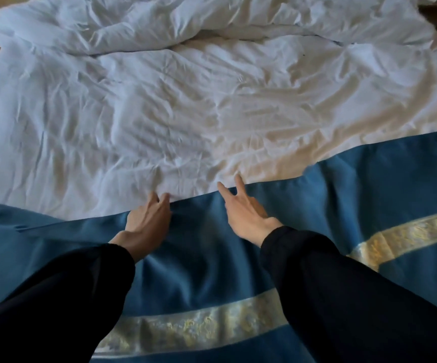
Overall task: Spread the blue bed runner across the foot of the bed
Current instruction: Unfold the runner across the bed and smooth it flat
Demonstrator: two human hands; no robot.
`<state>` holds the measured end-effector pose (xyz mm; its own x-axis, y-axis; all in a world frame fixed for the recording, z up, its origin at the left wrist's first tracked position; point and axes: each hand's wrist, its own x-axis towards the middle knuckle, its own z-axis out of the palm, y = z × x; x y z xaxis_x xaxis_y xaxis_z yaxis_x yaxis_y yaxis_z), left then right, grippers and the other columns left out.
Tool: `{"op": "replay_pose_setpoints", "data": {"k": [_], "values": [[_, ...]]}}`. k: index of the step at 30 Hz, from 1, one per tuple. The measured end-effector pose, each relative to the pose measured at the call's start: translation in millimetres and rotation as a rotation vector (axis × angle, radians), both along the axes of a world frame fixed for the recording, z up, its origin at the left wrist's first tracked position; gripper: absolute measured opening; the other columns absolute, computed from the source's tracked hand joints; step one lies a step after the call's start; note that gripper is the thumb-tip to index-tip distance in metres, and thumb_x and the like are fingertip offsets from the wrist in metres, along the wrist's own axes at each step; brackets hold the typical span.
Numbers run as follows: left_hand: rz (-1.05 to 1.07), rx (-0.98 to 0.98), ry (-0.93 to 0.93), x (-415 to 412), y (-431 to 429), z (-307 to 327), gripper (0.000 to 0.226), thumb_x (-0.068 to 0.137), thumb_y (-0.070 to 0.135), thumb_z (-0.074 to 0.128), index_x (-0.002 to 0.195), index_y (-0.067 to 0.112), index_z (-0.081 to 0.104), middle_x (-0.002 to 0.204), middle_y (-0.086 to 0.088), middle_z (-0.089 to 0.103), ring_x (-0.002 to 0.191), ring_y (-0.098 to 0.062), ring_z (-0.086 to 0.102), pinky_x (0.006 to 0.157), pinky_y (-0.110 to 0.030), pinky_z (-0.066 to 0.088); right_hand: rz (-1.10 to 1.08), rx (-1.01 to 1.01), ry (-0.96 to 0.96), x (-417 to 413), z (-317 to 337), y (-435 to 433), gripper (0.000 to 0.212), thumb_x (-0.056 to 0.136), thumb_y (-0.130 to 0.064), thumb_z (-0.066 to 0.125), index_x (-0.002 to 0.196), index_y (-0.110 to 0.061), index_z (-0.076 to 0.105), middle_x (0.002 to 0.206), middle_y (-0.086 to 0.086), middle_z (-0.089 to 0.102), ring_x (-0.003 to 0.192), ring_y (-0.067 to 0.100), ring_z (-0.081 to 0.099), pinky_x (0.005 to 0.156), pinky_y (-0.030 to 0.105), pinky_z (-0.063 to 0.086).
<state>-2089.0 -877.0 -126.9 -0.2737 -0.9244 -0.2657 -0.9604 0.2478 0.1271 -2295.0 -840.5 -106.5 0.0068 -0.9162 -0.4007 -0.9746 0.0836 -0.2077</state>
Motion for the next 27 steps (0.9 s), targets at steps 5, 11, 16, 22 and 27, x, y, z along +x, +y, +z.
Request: {"op": "replay_pose_setpoints", "data": {"k": [5,11,16,22,27], "values": [[-0.051,-0.054,0.099,8,-25,-12,0.017,0.095,0.026,0.044,0.092,0.01,0.047,0.093,-0.013,0.051,0.074,-0.036,0.055,0.057,-0.038,0.041,-0.063,-0.084,-0.075,1,-9,-28,0.017,0.087,0.007,0.043,0.097,-0.008,0.044,0.108,0.012,0.044,0.077,0.029,0.051,0.061,0.037,0.043],[0.088,-0.171,0.137,37,-57,3,0.006,0.088,0.008,0.041,0.082,0.007,0.042,0.085,-0.016,0.045,0.067,-0.034,0.047,0.058,-0.04,0.037,-0.003,-0.286,-0.301,36,-9,-72,0.01,0.096,-0.003,0.04,0.09,-0.008,0.047,0.095,0.004,0.041,0.074,0.026,0.05,0.063,0.032,0.037],[0.164,-0.279,0.137,59,-96,15,0.003,0.087,0.005,0.044,0.087,0.002,0.045,0.09,-0.022,0.045,0.072,-0.037,0.047,0.06,-0.041,0.039,-0.12,-0.235,-0.445,64,-8,-103,0.019,0.098,-0.013,0.044,0.113,-0.004,0.051,0.117,0.01,0.044,0.092,0.028,0.053,0.083,0.038,0.046],[0.121,-0.145,-0.018,69,-80,-2,0.044,0.08,0.002,0.049,0.123,0.008,0.047,0.119,-0.021,0.044,0.098,-0.041,0.048,0.083,-0.046,0.039,0.078,-0.033,-0.452,58,-9,-71,0.059,0.095,-0.009,0.045,0.148,-0.021,0.023,0.159,-0.002,-0.003,0.134,0.029,0.032,0.104,0.03,0.032],[-0.008,-0.191,-0.017,52,-35,10,0.069,0.077,0.016,0.059,0.14,0.013,0.032,0.144,-0.022,0.029,0.117,-0.042,0.043,0.095,-0.048,0.032,0.215,-0.151,-0.336,71,-5,-27,0.053,0.092,-0.009,0.049,0.143,-0.013,0.035,0.159,0.009,0.005,0.137,0.03,0.028,0.11,0.033,0.027]]}}
